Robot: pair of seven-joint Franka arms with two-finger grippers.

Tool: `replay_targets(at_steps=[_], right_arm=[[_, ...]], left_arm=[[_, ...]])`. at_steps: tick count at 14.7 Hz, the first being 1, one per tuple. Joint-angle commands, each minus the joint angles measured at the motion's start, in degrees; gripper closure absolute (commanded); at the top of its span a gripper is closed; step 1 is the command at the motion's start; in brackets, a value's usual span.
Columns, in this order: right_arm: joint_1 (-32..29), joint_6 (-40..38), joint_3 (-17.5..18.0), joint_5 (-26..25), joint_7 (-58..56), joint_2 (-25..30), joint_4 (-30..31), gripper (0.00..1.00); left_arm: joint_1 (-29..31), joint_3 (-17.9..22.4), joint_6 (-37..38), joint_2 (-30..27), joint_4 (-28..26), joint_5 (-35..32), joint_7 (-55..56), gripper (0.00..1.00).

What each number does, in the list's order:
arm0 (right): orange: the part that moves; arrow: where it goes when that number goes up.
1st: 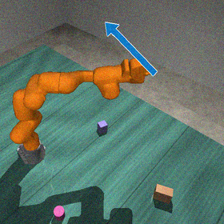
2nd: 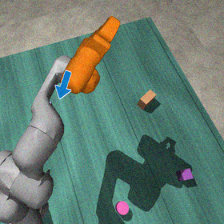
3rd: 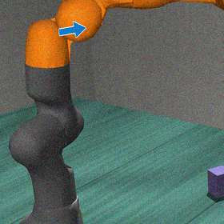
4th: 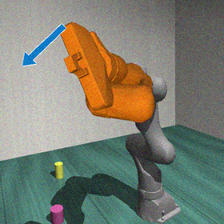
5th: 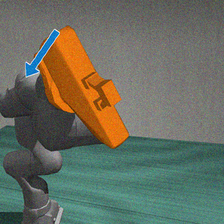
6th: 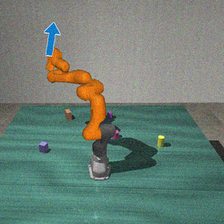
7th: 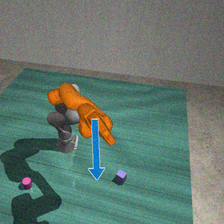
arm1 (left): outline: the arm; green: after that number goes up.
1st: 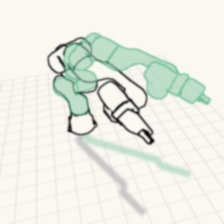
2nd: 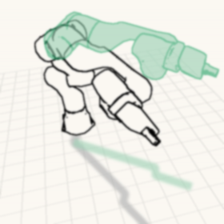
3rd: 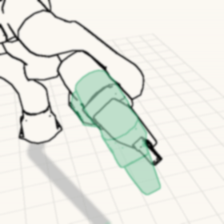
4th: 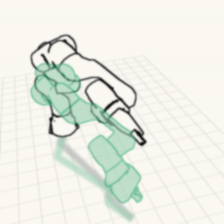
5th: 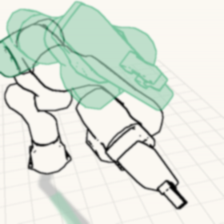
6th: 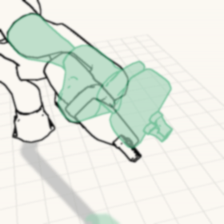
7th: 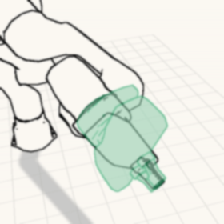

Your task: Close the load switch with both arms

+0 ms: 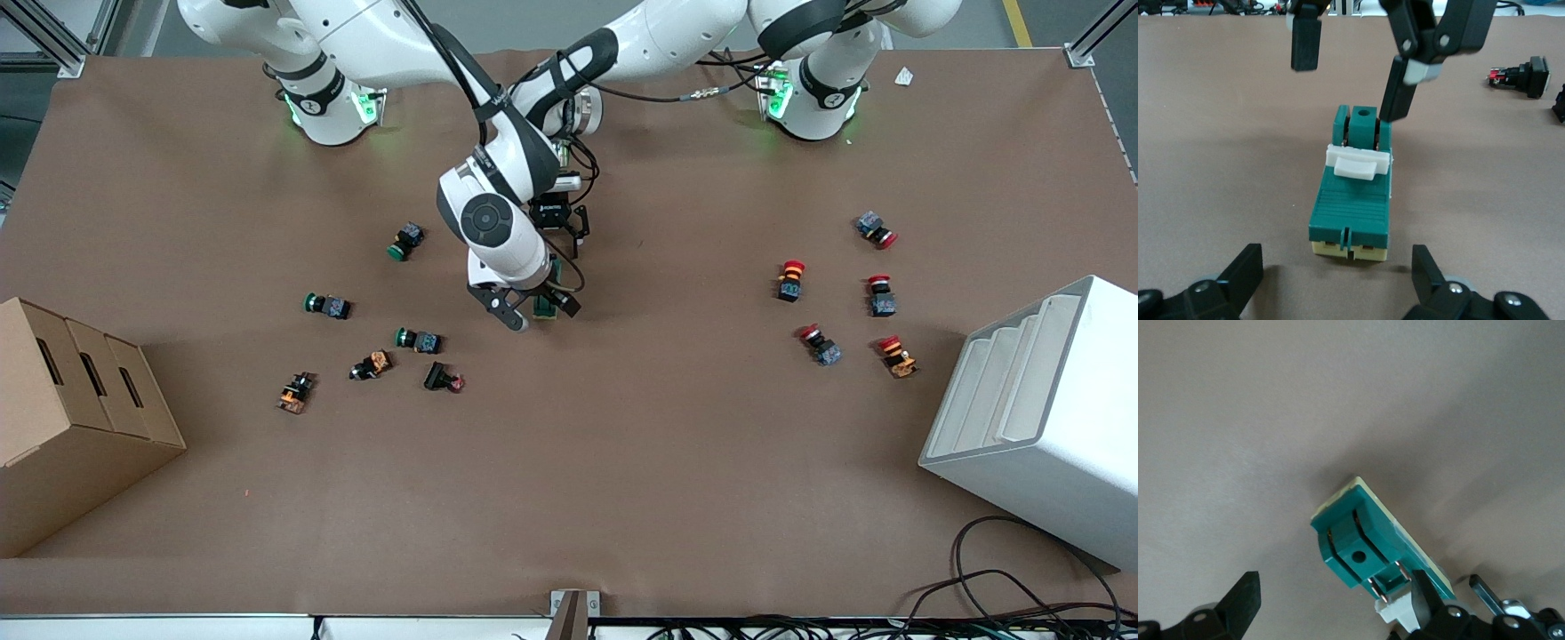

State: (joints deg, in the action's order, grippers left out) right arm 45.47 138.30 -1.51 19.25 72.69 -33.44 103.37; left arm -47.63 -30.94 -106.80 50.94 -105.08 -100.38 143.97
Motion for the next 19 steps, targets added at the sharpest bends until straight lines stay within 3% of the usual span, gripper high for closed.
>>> replay_targets(at_steps=[1,11,19], right_arm=[[1.7,0.6,-0.7,1.7,0.1,1.8,3.4,0.0],[4.7,3.1,-0.7,5.7,0.2,1.7,5.4,0.0],[4.3,6.5,-1.0,5.8,-0.4,0.0,3.9,0.0]], left_arm=[[-3.3,3.0,-0.1,1.5,0.3,-1.1,2.4,0.02],[-5.6,4.8,0.0,3.0,0.4,-2.1,4.4,0.01],[-5.7,4.9,0.9,3.1,0.4,-2.1,4.5,0.01]])
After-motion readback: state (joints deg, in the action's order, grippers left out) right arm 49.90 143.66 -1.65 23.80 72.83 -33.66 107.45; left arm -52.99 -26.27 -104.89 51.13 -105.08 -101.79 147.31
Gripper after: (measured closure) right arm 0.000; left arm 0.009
